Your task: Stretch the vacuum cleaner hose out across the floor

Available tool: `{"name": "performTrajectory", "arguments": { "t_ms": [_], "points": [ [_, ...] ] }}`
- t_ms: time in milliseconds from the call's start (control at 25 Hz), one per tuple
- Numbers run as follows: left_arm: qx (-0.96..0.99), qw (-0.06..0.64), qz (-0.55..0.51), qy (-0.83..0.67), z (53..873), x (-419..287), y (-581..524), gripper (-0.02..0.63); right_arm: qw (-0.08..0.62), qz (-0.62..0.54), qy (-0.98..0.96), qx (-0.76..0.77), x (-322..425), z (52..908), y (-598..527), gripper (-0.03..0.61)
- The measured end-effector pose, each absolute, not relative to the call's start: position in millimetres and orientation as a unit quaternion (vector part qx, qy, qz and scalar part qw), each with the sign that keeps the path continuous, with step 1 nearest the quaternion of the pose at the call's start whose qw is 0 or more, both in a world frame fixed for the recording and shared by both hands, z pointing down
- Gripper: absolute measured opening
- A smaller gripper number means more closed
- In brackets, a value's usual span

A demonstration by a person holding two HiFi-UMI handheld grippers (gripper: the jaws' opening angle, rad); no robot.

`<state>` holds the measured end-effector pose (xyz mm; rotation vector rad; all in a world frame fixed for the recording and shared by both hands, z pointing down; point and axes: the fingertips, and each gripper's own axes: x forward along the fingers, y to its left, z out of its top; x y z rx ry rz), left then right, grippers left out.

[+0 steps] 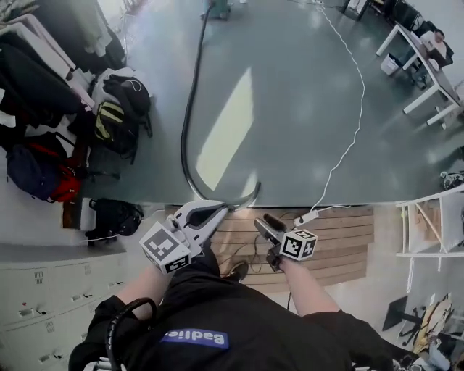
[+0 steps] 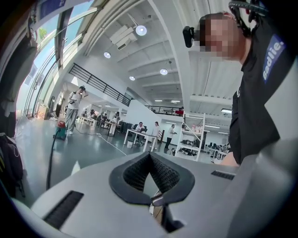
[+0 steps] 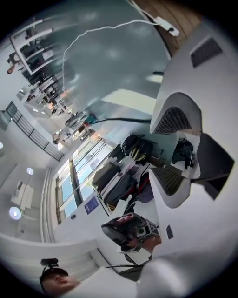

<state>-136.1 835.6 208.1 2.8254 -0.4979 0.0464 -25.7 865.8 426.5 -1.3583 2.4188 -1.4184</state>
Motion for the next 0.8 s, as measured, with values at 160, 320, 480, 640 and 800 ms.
{"name": "performTrajectory", "arguments": {
  "t_ms": [160,320,480,640,800],
  "points": [
    [0.975,0.128,0.009,-0.179,185,-139,857,-0.005,0.021,-0.374,0.831,-0.411,-48,345,868,0.207],
    [0.972,0.13,0.0,-0.195,174,-150,874,-0.005,0.013,-0.294,0.874,-0.387,-73,286,882,0.187],
    [0.974,0.128,-0.001,-0.189,169,-151,893,-0.005,-0.008,-0.207,0.904,-0.373,-85,240,899,0.146],
    [0.978,0.116,-0.003,-0.174,158,-141,913,-0.005,-0.018,-0.117,0.923,-0.367,-87,191,917,0.062],
    [0.982,0.102,-0.007,-0.161,142,-130,927,-0.005,-0.015,-0.065,0.93,-0.361,-91,148,930,0.024]
  ]
}}
